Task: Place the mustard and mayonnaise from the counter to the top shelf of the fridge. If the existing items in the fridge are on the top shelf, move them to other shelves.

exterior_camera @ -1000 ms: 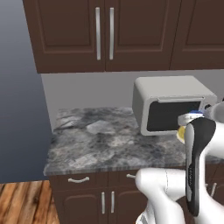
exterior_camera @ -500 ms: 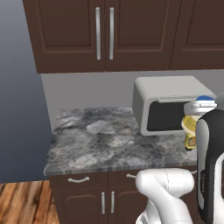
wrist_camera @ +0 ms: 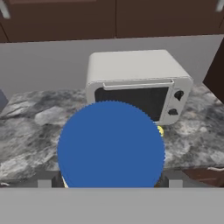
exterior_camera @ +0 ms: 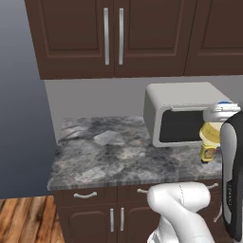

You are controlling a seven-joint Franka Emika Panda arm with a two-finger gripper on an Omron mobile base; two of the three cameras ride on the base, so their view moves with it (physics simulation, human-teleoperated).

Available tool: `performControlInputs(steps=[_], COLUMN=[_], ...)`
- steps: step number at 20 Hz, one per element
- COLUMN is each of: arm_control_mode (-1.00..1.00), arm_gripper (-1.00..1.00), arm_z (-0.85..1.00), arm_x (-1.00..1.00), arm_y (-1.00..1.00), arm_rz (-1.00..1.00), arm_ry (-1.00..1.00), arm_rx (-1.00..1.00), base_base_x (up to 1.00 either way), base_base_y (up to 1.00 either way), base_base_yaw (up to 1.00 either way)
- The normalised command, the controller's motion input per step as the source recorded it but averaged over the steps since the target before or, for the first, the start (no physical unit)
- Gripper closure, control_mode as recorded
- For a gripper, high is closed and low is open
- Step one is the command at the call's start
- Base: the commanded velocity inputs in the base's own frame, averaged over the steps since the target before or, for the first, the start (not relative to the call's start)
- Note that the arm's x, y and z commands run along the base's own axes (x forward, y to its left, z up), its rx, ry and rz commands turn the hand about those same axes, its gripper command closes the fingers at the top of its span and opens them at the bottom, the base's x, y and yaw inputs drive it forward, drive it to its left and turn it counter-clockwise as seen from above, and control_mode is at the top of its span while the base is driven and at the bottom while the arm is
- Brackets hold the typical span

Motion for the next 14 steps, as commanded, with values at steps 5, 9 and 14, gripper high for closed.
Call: performControlInputs(steps=[5,9,14], arm_control_mode=[-1.00,1.00,1.00], arm_gripper=[1.00,1.00,1.00], arm_z=[0.00,0.00,0.00], arm_x=[-0.27,-0.17,0.00], arm_y=[0.00,0.00,0.00], arm_rz=[0.01,0.00,0.00], arm_ry=[0.00,0.00,0.00], arm_rx=[0.00,0.00,0.00], base_base_x=[0.00,-0.34,-0.99], base_base_y=[0.00,0.00,-0.28], base_base_yaw=[0.00,0.00,-0.37])
